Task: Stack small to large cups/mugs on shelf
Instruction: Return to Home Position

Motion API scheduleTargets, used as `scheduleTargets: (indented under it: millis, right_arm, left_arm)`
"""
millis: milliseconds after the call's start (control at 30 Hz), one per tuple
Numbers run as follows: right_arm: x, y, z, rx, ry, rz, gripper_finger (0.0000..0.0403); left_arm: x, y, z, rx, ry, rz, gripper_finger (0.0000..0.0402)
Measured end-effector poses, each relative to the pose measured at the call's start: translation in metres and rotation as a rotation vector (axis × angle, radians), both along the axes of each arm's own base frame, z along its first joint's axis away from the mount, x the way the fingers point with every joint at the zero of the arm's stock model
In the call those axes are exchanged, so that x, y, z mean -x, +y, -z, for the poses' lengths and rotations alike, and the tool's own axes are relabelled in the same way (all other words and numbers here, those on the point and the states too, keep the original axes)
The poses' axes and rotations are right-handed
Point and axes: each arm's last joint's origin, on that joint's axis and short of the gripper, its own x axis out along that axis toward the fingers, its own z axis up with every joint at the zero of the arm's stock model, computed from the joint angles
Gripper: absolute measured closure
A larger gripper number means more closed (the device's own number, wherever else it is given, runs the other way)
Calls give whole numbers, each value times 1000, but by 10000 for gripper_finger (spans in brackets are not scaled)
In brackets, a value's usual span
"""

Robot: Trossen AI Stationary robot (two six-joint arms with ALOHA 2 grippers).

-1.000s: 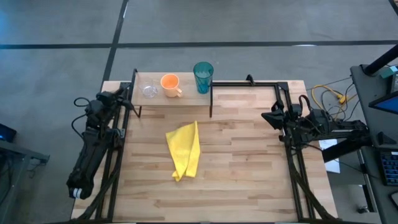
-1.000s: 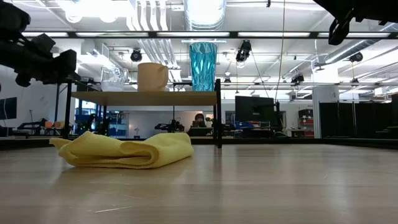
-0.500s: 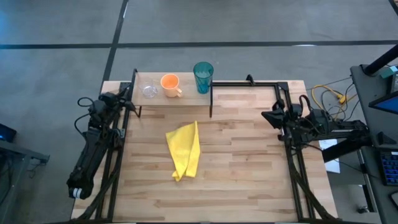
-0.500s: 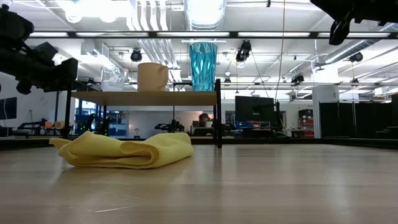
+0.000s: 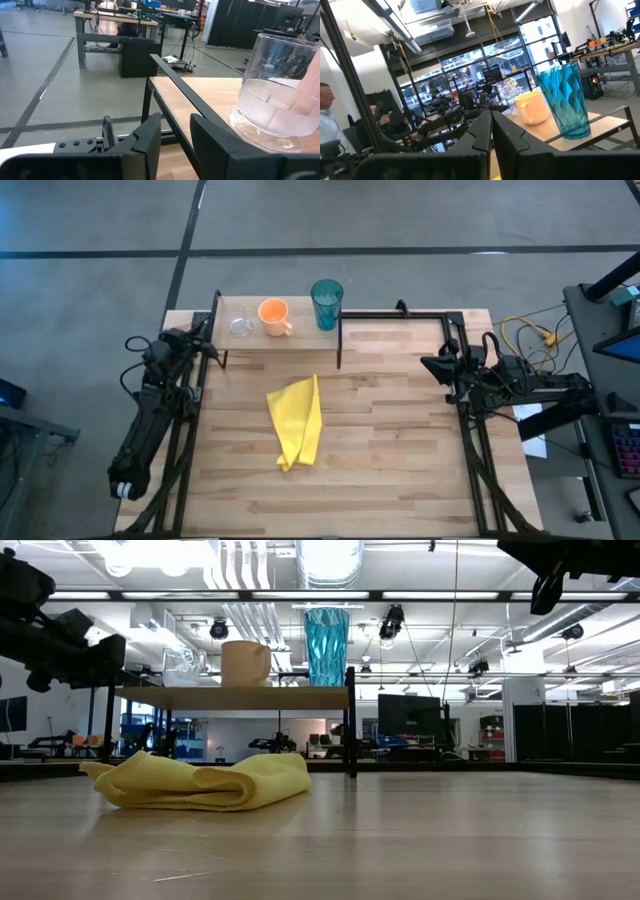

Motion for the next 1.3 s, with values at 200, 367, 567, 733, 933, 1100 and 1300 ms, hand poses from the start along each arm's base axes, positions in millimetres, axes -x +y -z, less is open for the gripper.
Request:
scheduleTargets:
  millis: [200, 367, 567, 733, 933, 1100, 1300]
  right_arm:
    - [0, 0, 0, 1, 0, -3, 394]
    - [0, 0, 0, 1, 0, -4, 394]
    - [0, 0, 0, 0, 0, -4, 394]
    - [0, 0, 0, 0, -1, -4, 394]
    - [0, 0, 0, -14, -4, -7, 394]
    - [0, 0, 0, -19, -6, -5, 394]
    - [0, 0, 0, -23, -10, -7, 394]
  left_arm:
    - [-1, 2, -16, -179, -26, 7, 310]
    - [1, -8, -58, -472, -74, 37, 310]
    - [3, -18, -88, -539, -37, 67, 310]
    - [-4, -16, -91, -447, -19, 267, 310]
    - [-7, -13, -93, -401, -60, 360, 310]
    - [-9, -9, -101, -452, -21, 352, 310]
    - [-14, 11, -111, -504, -26, 345, 310]
